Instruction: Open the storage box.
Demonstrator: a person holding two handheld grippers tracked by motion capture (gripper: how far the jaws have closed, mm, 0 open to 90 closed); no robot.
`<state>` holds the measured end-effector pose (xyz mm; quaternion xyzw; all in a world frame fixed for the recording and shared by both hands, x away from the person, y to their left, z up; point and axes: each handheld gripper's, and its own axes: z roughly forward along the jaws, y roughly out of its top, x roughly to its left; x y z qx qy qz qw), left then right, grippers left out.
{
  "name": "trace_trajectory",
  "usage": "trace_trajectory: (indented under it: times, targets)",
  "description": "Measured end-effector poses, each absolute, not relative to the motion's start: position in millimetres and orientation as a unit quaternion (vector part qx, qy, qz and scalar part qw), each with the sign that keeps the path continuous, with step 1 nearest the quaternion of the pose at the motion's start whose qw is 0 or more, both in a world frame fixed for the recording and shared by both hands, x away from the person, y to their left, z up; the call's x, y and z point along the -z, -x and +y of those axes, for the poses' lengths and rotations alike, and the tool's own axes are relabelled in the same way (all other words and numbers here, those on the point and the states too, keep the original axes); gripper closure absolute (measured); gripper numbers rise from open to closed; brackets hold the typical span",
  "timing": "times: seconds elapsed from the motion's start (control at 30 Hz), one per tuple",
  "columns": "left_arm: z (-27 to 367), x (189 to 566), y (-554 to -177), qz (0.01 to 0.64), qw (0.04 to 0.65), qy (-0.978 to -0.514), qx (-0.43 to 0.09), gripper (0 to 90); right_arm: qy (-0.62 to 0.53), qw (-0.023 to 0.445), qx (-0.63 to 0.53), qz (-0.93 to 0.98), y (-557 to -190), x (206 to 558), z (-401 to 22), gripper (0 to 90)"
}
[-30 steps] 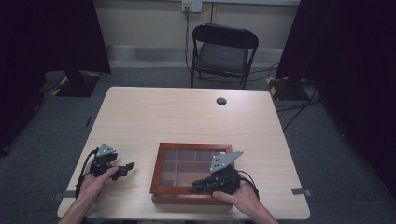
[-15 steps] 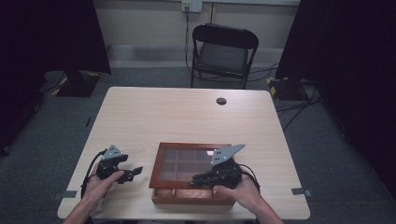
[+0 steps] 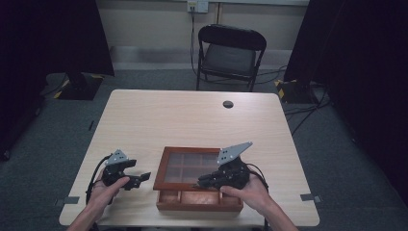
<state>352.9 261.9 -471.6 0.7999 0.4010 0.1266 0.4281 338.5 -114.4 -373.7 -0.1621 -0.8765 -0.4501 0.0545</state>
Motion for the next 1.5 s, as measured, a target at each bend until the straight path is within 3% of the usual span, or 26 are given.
trace_trajectory:
  times: [0.57, 0.73, 1.1, 1.13, 1.17, 1.23, 1.27, 1.37, 1.43, 1.5]
  targets:
    - [234.0, 460.4, -340.3, 0.348, 0.463, -0.808, -0.108, 15.8, 0.159, 0.058, 0.450, -0.877, -343.0, 367.5, -114.3, 82.8]
    - [231.1, 457.2, -338.7, 0.354, 0.498, -0.788, -0.080, 15.8, 0.153, 0.055, 0.444, -0.881, -341.5, 369.1, -113.3, 82.8]
    - [230.4, 452.0, -337.9, 0.343, 0.509, -0.784, -0.092, 16.1, 0.153, 0.044, 0.458, -0.874, -338.9, 370.9, -116.0, 81.2]
    - [230.0, 451.4, -337.9, 0.341, 0.508, -0.785, -0.094, 16.1, 0.153, 0.040, 0.459, -0.874, -338.7, 370.4, -116.8, 76.9]
    - [229.7, 451.2, -337.9, 0.340, 0.511, -0.784, -0.095, 16.1, 0.166, 0.033, 0.464, -0.870, -339.4, 369.1, -119.6, 65.2]
    - [229.8, 451.0, -337.9, 0.340, 0.511, -0.784, -0.095, 16.1, 0.173, 0.031, 0.467, -0.867, -339.7, 368.4, -121.9, 61.8]
    - [229.8, 451.0, -337.9, 0.340, 0.511, -0.784, -0.095, 16.2, 0.185, 0.021, 0.474, -0.860, -340.1, 366.9, -128.7, 51.9]
    - [230.0, 449.9, -337.8, 0.339, 0.511, -0.784, -0.100, 16.4, 0.195, 0.015, 0.480, -0.855, -338.5, 365.5, -134.3, 45.6]
    - [229.7, 448.7, -337.6, 0.341, 0.511, -0.783, -0.100, 16.6, 0.204, 0.012, 0.475, -0.856, -335.3, 364.7, -143.7, 35.1]
    - [229.5, 446.7, -338.3, 0.342, 0.513, -0.781, -0.101, 16.5, 0.211, 0.008, 0.473, -0.855, -334.3, 365.2, -147.1, 33.3]
